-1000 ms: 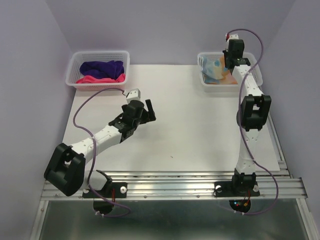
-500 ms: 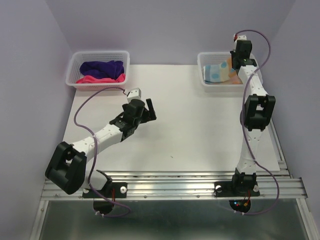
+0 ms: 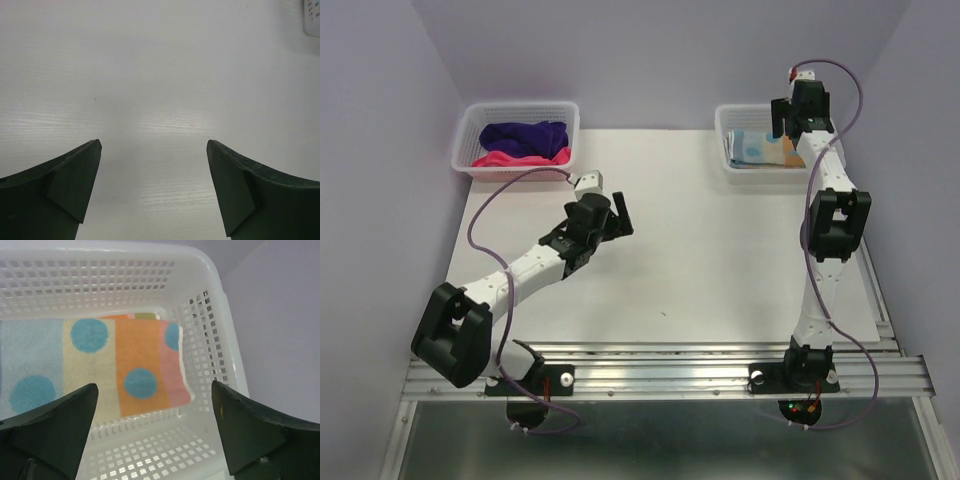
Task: Fold and stack the towels
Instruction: Neatly place the folded towel into the bin, then grab crumpled towel
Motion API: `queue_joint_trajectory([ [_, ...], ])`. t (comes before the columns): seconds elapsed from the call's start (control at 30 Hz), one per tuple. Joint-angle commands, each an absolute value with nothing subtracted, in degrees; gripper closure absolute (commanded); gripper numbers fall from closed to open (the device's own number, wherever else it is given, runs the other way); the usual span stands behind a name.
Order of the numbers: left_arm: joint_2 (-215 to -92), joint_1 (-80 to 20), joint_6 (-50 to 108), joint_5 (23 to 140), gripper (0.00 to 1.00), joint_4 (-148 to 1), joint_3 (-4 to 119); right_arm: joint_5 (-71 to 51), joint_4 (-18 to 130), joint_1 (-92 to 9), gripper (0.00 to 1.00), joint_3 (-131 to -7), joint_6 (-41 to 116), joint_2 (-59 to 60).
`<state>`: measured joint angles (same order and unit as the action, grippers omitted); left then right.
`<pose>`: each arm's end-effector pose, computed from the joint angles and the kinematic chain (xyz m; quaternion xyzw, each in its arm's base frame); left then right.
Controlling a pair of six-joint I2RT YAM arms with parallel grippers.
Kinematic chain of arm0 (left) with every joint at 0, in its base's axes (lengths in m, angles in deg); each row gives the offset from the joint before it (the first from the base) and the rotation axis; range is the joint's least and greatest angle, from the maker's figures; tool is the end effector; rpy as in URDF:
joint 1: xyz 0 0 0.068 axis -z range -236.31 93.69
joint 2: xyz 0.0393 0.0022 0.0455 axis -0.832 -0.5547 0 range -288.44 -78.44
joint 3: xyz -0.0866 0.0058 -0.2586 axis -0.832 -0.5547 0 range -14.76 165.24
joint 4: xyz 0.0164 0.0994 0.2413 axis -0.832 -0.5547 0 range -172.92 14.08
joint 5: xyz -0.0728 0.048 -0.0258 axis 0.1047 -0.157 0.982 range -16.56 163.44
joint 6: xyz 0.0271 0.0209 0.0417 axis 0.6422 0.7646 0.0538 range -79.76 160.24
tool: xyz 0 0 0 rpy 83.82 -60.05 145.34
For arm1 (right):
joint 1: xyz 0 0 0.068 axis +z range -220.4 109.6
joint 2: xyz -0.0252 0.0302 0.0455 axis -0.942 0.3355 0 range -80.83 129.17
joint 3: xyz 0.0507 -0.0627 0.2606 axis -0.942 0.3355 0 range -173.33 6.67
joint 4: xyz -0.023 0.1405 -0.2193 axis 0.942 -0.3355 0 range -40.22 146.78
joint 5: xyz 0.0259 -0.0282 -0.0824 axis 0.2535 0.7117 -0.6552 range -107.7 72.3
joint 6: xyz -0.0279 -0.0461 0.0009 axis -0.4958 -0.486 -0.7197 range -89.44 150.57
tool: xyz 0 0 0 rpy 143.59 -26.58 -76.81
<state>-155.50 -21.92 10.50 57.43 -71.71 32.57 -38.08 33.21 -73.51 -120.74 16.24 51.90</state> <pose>0.2539 -0.1620 0.2547 -0.0402 0.8399 -0.1807 0.5102 0.5411 -0.0418 0.2926 0.0068 0.8523 -0.2265 0.4715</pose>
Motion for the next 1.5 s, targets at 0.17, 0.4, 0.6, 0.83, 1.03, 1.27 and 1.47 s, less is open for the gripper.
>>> queue_joint_trajectory([
  [0.17, -151.2, -26.5, 13.2, 54.6, 0.01, -72.5, 37.5, -34.8, 32.5, -73.6, 0.0, -118.2, 22.2, 44.1],
  [0.4, -157.7, -47.2, 16.0, 68.8, 0.01, -73.8, 50.7, -30.6, 39.8, -65.8, 0.0, -95.6, 28.0, 25.4],
  [0.6, -178.3, -57.9, 18.5, 75.8, 0.01, -83.9, 77.3, -31.4, 46.9, -60.0, 0.0, -72.9, 42.4, 11.6],
  [0.83, -204.8, -61.9, 24.4, 79.6, 0.01, -102.4, 112.2, -32.3, 52.9, -59.8, 0.0, -48.0, 58.1, -2.9],
  [1.03, -201.8, -62.0, 25.1, 85.0, 0.01, -95.4, 101.1, -35.1, 50.4, -59.8, 0.0, -43.8, 59.1, -5.5],
  [1.27, -201.2, -62.1, 29.2, 80.0, 0.01, -100.8, 99.5, -34.5, 49.6, -59.8, 0.0, -43.7, 57.7, -2.2],
  [1.47, -201.4, -61.6, 33.9, 78.8, 0.01, -101.6, 97.9, -34.7, 48.7, -59.8, 0.0, -44.8, 57.3, 1.3],
])
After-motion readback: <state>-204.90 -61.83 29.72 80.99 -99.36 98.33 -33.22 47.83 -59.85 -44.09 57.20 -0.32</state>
